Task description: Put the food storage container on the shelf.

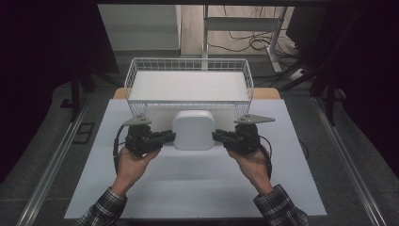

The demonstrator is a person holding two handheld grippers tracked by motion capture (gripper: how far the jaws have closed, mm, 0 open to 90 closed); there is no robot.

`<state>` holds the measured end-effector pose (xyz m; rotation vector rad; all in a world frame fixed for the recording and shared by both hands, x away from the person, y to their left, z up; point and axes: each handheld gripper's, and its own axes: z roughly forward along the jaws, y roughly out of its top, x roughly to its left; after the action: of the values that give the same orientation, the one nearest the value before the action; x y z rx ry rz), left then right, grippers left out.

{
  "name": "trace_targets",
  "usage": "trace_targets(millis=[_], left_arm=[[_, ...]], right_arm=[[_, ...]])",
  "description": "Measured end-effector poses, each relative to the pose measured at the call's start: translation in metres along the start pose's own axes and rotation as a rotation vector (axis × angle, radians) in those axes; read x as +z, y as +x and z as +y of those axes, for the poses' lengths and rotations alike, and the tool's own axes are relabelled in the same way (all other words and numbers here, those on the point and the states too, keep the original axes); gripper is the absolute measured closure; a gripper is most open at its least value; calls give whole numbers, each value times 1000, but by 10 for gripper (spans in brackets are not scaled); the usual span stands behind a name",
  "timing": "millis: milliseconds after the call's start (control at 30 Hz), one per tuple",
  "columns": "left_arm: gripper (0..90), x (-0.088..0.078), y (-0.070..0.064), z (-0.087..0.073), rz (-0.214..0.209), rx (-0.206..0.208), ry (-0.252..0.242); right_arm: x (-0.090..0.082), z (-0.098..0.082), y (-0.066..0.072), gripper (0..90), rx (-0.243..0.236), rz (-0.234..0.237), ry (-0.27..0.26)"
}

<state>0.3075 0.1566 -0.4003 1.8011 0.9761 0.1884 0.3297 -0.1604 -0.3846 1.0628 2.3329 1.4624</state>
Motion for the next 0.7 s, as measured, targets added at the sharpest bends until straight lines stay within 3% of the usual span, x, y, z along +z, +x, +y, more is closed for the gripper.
trace_targets(millis=[267, 700], left_arm=[[796, -10, 1, 26, 20, 24, -21], [795, -25, 11, 71, 34, 22, -68]], right_arm=[[-2, 24, -1, 781, -3, 6, -31], [-3, 74, 0, 781, -24, 2, -82]])
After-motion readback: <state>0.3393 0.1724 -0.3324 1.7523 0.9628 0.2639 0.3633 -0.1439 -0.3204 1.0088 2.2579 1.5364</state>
